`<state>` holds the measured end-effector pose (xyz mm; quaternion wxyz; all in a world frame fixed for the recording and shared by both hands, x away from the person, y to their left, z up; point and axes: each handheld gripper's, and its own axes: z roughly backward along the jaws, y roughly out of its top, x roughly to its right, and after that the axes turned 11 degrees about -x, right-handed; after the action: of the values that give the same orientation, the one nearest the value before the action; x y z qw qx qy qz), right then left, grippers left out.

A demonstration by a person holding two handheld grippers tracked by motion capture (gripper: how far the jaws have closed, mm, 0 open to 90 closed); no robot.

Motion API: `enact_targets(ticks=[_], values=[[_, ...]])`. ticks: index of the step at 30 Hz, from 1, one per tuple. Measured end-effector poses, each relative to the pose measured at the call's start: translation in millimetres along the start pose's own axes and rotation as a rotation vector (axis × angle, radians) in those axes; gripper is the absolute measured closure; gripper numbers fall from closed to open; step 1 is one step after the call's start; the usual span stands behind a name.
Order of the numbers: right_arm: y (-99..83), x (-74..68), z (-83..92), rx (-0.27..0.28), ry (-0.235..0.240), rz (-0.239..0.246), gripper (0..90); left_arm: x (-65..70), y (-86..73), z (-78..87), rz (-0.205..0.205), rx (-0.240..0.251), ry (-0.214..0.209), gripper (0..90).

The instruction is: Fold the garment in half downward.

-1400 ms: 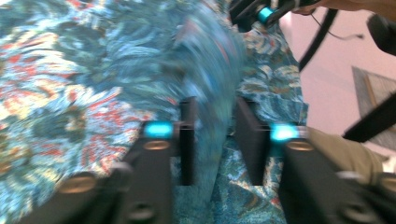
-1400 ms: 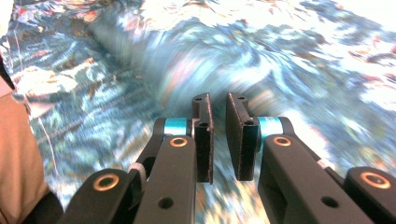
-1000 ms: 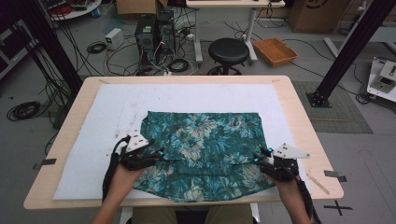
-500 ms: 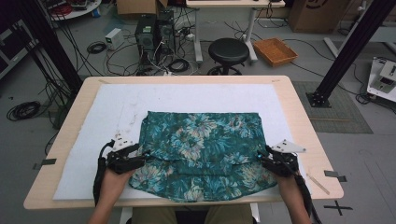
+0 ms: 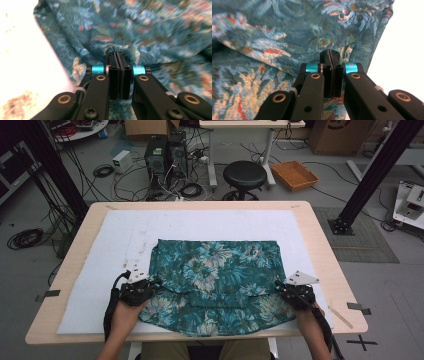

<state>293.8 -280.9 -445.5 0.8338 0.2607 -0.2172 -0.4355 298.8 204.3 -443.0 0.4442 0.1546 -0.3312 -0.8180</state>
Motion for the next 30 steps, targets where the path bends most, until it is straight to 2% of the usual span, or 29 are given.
enact_targets(ticks=[8, 11, 13, 15, 16, 17, 18, 20, 22, 24, 27, 30], values=[[-3.4, 4.4, 13.5, 0.060, 0.009, -0.031, 90.0, -2.5, 1.5, 27.7, 0.039, 0.153, -0.130, 88.7], [-3.7, 6.3, 17.3, 0.074, 0.006, -0.042, 89.2, -2.4, 2.5, 32.5, 0.044, 0.163, -0.134, 88.7], [-2.6, 6.5, 12.2, 0.038, 0.015, -0.083, 62.8, -2.7, 1.5, 31.1, 0.048, 0.155, -0.129, 88.7], [-2.1, 4.3, 3.9, -0.001, -0.005, -0.084, 62.5, -3.8, 0.2, 29.3, 0.047, 0.144, -0.122, 88.7], [-1.4, 3.6, 0.2, -0.014, -0.011, -0.081, 62.6, -4.7, -0.6, 28.6, 0.049, 0.137, -0.116, 88.7], [-0.1, 2.2, -5.1, -0.044, -0.020, -0.069, 66.4, -5.5, -1.1, 28.5, 0.046, 0.133, -0.114, 88.7], [0.4, 1.6, -6.3, -0.039, -0.024, -0.062, 70.1, -6.3, -1.9, 28.5, 0.050, 0.131, -0.110, 88.7], [2.8, 0.4, -7.5, -0.047, -0.024, -0.046, 86.7, -8.2, -3.3, 28.5, 0.052, 0.124, -0.109, 88.7], [3.4, -2.4, -6.2, -0.056, -0.038, -0.016, 89.0, -9.8, -5.5, 28.6, 0.057, 0.121, -0.114, 88.7], [3.1, -2.1, -2.4, -0.045, -0.029, -0.012, 89.4, -11.6, -7.3, 31.5, 0.061, 0.123, -0.125, 88.7], [1.0, 1.0, 14.9, 0.019, -0.005, -0.041, 89.5, -12.8, -10.3, 39.3, 0.064, 0.138, -0.148, 88.7], [-0.7, 3.3, 32.9, 0.054, 0.004, -0.041, 89.5, -14.6, -14.2, 47.1, 0.066, 0.148, -0.180, 88.7]])
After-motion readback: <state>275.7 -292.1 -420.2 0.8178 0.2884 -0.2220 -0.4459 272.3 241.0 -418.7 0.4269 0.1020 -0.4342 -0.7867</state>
